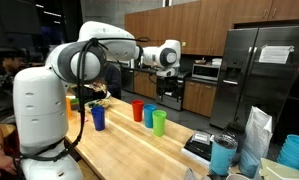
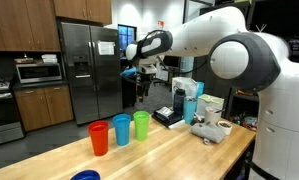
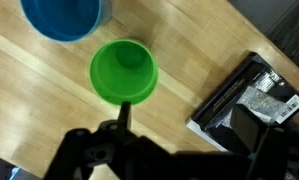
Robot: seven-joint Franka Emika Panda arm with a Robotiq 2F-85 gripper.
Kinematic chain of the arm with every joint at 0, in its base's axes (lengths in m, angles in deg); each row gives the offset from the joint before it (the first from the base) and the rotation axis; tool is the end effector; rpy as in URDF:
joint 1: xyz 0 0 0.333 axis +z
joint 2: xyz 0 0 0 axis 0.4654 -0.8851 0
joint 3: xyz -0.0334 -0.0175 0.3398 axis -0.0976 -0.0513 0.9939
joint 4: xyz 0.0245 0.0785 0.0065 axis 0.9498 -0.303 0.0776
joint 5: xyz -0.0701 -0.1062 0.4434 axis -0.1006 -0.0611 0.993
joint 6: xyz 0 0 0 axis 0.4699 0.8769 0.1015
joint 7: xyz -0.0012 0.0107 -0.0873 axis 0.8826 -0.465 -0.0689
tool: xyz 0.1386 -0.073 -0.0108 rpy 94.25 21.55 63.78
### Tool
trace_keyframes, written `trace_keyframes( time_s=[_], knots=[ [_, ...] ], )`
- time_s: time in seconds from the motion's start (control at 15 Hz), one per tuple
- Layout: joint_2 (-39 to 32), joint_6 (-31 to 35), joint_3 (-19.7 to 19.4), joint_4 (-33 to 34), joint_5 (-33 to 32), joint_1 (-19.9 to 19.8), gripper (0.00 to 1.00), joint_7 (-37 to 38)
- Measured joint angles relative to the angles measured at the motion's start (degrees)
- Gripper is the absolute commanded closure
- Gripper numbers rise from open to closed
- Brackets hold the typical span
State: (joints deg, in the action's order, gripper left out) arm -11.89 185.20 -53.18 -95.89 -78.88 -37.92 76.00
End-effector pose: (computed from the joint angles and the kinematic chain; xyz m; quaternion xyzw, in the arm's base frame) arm 0.6351 -0.2101 0.5073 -0.1978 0.9801 -0.0121 0.0112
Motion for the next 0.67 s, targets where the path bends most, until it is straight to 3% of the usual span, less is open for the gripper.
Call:
trace_keyframes(
  time_s=[0.67],
  knots=[
    [-4.4, 2.7, 0.0, 1.7, 0.3, 0.9, 0.00, -0.8]
  ],
)
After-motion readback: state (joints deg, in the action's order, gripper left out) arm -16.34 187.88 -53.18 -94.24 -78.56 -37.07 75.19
